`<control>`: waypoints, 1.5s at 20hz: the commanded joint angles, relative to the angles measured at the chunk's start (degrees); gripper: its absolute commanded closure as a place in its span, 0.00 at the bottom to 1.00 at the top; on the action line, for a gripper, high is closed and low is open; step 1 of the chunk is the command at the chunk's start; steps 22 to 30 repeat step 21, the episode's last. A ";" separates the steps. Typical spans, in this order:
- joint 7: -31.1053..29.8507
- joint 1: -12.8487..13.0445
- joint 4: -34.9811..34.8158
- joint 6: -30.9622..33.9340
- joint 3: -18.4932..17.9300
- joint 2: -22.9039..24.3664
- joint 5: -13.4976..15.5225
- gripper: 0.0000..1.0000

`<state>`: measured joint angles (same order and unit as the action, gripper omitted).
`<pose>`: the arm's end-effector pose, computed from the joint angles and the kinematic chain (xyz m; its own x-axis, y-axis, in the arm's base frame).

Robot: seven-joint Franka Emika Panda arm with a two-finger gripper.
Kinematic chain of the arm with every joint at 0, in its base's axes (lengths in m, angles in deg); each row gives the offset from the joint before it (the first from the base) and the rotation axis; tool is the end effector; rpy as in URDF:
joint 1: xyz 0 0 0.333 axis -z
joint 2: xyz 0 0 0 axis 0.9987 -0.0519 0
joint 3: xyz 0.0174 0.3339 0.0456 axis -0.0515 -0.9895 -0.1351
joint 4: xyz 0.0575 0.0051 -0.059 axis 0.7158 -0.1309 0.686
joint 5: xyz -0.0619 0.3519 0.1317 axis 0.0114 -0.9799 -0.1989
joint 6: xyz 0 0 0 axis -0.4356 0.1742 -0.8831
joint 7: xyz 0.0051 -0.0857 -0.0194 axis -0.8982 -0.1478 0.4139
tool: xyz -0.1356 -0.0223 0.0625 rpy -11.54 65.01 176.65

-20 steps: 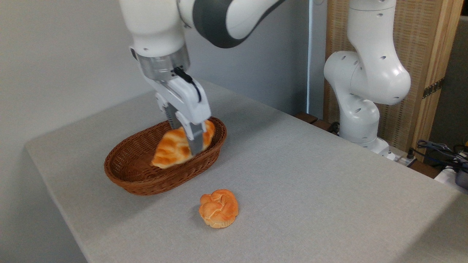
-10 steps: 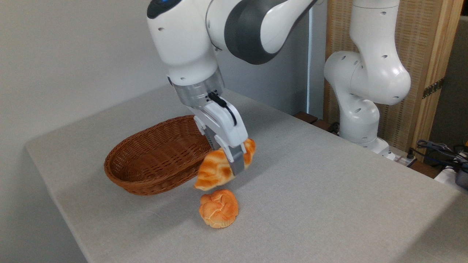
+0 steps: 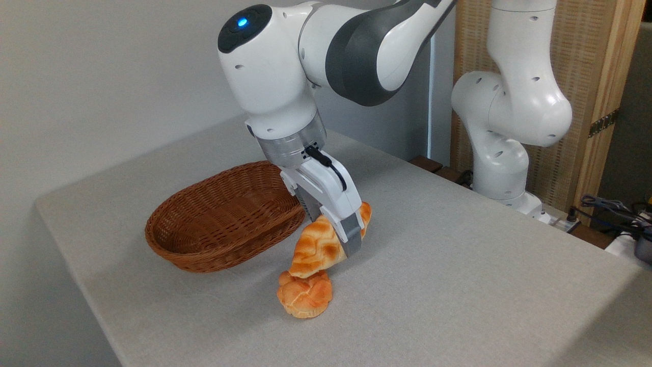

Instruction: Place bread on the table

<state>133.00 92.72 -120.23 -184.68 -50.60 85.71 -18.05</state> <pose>0.4871 0.0055 0.4470 0.6252 -0.7711 -0.1204 -0.7427 -0.6352 0.2120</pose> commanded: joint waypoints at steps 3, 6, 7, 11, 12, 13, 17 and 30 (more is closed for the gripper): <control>0.94 0.54 -0.07 0.56 -0.51 0.47 -0.86 0.00; 0.85 0.54 -0.07 0.56 -0.51 0.47 -0.77 0.00; 0.85 0.54 0.02 0.47 -0.51 0.47 -0.77 0.00; 0.59 0.63 0.98 -3.90 -0.16 0.91 -0.77 0.00; 0.24 0.81 1.33 -5.92 -0.07 1.00 -0.77 0.00; 0.06 0.81 2.03 -7.86 -0.07 1.00 -0.69 0.00; -0.38 0.81 3.27 -14.71 -0.33 0.74 -0.25 0.00; -4.24 0.81 3.27 -20.26 -0.51 0.47 -0.07 0.00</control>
